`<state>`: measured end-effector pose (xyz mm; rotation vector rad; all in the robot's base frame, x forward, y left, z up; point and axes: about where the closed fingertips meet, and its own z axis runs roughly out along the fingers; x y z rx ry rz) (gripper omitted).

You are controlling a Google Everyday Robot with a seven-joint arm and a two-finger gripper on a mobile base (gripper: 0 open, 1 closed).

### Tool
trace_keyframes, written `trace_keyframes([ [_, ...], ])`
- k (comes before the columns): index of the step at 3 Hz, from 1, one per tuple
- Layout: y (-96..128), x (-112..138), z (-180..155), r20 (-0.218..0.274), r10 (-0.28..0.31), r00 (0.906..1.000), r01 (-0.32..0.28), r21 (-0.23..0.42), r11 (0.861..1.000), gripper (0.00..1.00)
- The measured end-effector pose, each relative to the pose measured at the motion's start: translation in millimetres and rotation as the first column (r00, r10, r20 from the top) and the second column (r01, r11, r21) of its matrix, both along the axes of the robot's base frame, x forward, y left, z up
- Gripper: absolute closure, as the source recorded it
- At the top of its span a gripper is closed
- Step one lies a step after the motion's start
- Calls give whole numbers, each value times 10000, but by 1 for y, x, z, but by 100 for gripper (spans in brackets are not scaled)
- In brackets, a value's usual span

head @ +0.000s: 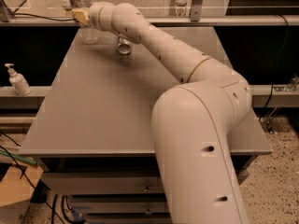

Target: Pick water bottle

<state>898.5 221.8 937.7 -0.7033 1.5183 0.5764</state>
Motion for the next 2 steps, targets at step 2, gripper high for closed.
trace_keyframes([
  [2, -18, -23, 50, 990, 473, 9940, -486, 106, 9988, 100],
])
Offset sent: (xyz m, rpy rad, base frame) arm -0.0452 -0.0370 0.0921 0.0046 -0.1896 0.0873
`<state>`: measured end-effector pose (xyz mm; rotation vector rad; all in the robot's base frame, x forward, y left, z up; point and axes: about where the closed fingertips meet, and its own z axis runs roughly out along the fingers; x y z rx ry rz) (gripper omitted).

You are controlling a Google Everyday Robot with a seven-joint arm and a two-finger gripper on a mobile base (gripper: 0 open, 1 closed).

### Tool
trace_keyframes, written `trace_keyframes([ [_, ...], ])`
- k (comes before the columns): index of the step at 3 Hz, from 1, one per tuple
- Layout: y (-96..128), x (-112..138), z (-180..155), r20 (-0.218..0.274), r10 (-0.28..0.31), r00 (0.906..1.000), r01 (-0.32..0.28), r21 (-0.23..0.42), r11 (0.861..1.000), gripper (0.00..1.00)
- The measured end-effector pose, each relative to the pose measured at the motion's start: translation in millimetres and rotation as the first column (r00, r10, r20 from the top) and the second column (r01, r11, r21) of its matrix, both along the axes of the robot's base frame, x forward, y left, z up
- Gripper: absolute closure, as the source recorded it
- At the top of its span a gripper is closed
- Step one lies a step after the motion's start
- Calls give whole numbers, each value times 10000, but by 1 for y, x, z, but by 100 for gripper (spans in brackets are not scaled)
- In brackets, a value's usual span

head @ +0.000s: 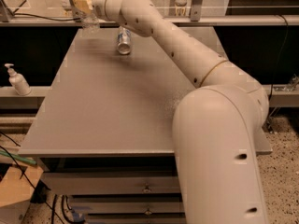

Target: Pick water bottle

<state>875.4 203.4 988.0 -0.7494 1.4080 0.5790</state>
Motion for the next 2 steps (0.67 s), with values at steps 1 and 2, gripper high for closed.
trace_keyframes([
  [1, -2, -24, 41, 960, 819, 9920, -764, -601, 9953, 100],
  [2, -2, -24, 41, 960, 821, 9920, -765, -601, 9953, 100],
])
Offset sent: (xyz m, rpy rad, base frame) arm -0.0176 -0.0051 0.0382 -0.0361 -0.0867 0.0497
